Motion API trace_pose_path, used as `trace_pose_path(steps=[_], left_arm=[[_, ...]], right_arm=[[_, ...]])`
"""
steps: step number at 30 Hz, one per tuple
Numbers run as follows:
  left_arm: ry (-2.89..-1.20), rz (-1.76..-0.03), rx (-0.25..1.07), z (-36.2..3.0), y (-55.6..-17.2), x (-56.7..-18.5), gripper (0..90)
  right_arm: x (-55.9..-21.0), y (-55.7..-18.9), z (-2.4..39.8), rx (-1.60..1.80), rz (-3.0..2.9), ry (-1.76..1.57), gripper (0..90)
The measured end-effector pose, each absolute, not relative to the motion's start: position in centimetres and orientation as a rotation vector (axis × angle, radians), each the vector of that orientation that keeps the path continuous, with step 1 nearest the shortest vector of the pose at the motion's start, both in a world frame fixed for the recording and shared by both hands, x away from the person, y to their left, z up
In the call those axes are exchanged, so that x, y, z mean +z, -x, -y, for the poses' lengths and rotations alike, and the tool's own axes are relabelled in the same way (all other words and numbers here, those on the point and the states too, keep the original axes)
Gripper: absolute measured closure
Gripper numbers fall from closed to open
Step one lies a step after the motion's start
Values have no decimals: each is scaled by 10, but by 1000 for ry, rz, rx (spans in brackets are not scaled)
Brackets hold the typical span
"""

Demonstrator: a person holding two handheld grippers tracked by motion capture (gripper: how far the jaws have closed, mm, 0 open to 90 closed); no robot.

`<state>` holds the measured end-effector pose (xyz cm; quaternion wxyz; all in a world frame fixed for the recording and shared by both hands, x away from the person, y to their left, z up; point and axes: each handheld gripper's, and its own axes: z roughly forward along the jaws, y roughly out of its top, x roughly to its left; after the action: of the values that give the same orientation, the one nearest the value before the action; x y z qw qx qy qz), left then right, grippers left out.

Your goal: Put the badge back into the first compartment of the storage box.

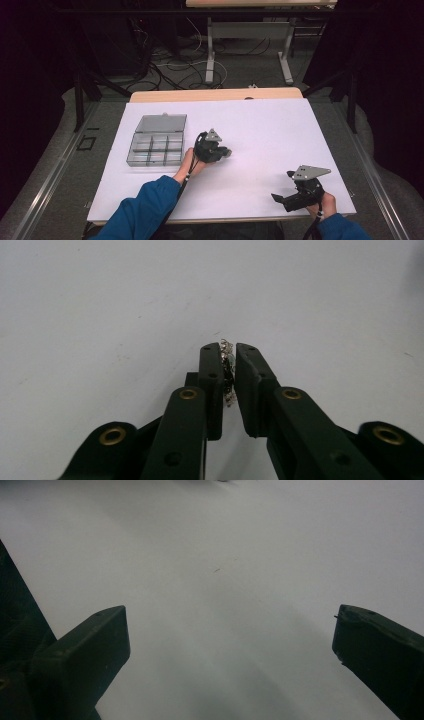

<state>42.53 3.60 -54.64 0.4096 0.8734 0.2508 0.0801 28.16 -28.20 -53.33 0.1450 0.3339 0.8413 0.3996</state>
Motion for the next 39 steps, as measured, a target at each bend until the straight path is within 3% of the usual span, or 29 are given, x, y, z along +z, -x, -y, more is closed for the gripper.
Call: trace_pose_path(steps=[39], left_arm=[[-2151, -618, 299, -62, -402, -523, 868]], right_arm=[[-533, -282, 283, 1144, -2419, -980, 14]])
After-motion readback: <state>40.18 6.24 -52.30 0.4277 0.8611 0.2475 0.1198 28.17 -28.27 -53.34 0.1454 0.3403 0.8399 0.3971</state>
